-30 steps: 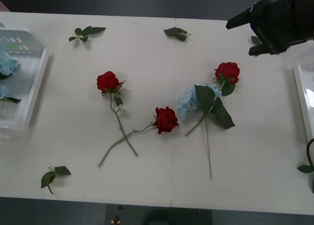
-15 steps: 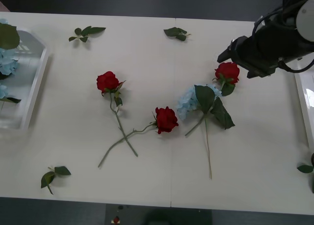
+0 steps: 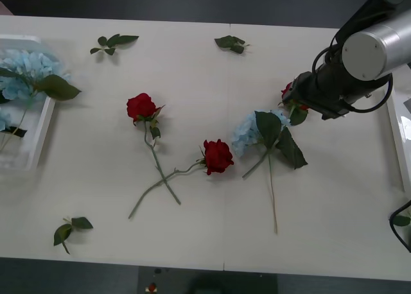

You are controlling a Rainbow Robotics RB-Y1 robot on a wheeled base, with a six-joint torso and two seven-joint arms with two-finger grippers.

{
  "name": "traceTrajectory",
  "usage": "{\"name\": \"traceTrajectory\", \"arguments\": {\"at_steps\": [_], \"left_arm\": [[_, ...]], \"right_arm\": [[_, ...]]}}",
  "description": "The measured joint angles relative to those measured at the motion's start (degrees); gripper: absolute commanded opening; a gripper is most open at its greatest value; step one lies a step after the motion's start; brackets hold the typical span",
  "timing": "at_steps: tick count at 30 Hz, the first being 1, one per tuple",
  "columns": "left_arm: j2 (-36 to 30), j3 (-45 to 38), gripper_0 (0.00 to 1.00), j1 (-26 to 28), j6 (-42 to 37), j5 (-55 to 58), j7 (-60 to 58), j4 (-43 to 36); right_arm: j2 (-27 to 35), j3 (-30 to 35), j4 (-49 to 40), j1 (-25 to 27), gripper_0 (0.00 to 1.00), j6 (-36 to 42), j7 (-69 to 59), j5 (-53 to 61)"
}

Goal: Put the red flowers into the right box and the blue flowers into the left box

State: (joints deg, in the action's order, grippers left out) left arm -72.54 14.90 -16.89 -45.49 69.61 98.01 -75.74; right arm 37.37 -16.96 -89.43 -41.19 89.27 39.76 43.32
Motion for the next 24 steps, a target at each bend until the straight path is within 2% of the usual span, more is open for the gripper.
{"name": "traceTrajectory", "arguments": {"at_steps": [1, 2, 11, 19, 24], "left_arm": [[0.0, 0.0, 0.94, 0.0, 0.5, 0.0, 0.5, 0.0], [0.0, 0.0, 1.00, 0.0, 1.0, 0.0, 0.7, 0.0], [0.0, -2.3, 1.00, 0.0, 0.9, 1.7, 0.8, -1.5], [0.2, -10.7, 1.00, 0.0, -6.8, 8.7, -0.9, -11.0], [2.0, -11.6, 1.00, 0.0, -7.2, 10.7, -11.8, -17.4]], "right_arm": [[-0.3, 0.0, 0.6, 0.0, 1.00, 0.0, 0.0, -0.7], [-0.6, 0.0, 1.1, 0.0, 1.00, 0.0, 0.0, -1.4], [-1.5, 0.0, 6.3, 0.0, 1.00, -0.3, 0.0, -6.3], [-2.3, -0.1, 11.1, 0.0, 1.00, -5.3, 0.1, -10.6], [-4.6, -0.2, 13.7, 0.0, 1.00, -8.5, 0.1, -13.2]]}}
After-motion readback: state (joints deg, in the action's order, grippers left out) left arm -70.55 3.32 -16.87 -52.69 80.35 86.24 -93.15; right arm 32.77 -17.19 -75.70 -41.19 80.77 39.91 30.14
